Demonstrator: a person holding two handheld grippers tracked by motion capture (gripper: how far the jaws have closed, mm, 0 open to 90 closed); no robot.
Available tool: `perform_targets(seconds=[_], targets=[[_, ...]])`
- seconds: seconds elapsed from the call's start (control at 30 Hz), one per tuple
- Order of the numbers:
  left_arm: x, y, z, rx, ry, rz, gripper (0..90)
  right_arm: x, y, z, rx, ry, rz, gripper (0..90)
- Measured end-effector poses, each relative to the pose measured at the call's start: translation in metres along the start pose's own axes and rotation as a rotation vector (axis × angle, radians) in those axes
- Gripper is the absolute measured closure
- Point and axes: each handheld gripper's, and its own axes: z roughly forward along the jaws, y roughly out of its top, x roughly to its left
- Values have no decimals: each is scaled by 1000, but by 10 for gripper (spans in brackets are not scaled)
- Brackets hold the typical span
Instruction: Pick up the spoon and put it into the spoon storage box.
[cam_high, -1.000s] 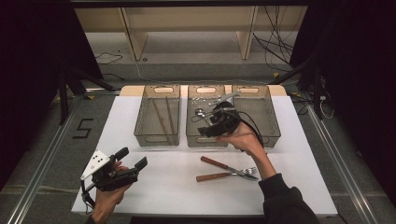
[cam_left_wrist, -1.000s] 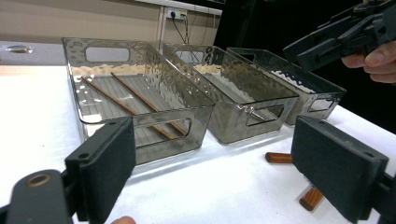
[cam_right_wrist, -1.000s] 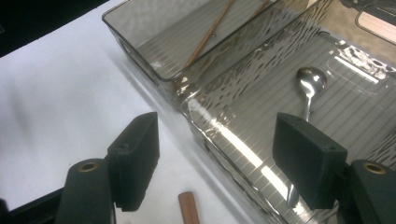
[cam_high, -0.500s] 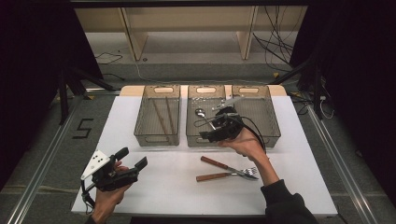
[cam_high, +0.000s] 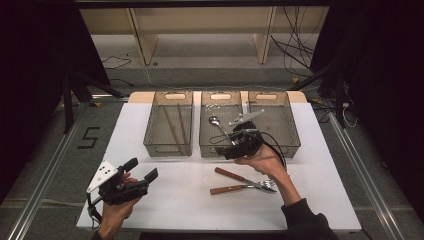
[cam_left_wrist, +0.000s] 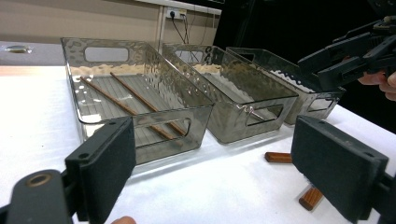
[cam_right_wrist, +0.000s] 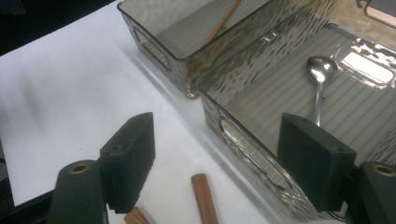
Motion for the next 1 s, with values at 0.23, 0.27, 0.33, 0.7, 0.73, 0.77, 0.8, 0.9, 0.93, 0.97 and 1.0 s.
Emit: perform_targets(seconds=[0.23,0.27,0.33,0.7,0.73,0.77,0.8,0.9,0.93,0.97,1.0], targets=[[0,0,0,1,0,1,136,1,-6,1,14,7,-7,280],[0,0,0,2,-1,1,136,1,-7,1,18,6,-13,278],[0,0,1,3,-2,2,136,0,-10,2,27,10,-13,279],[-1,0,2,7,6,1,136,-5,-21,3,72,14,-10,276],[-1,0,2,6,6,1,136,-5,-22,3,81,14,-5,275],[-1,0,1,5,6,1,136,-5,-23,4,84,11,-14,275],[-1,0,1,3,6,1,136,-5,-24,4,96,8,-11,275],[-1,0,0,6,6,3,136,-6,-26,7,126,0,-16,274],[-1,0,0,4,6,1,136,-6,-27,8,137,-3,-23,272],[0,0,0,3,6,-1,136,-5,-27,9,151,-6,-23,271],[0,0,0,3,6,-3,136,-5,-28,10,161,-13,-30,267]])
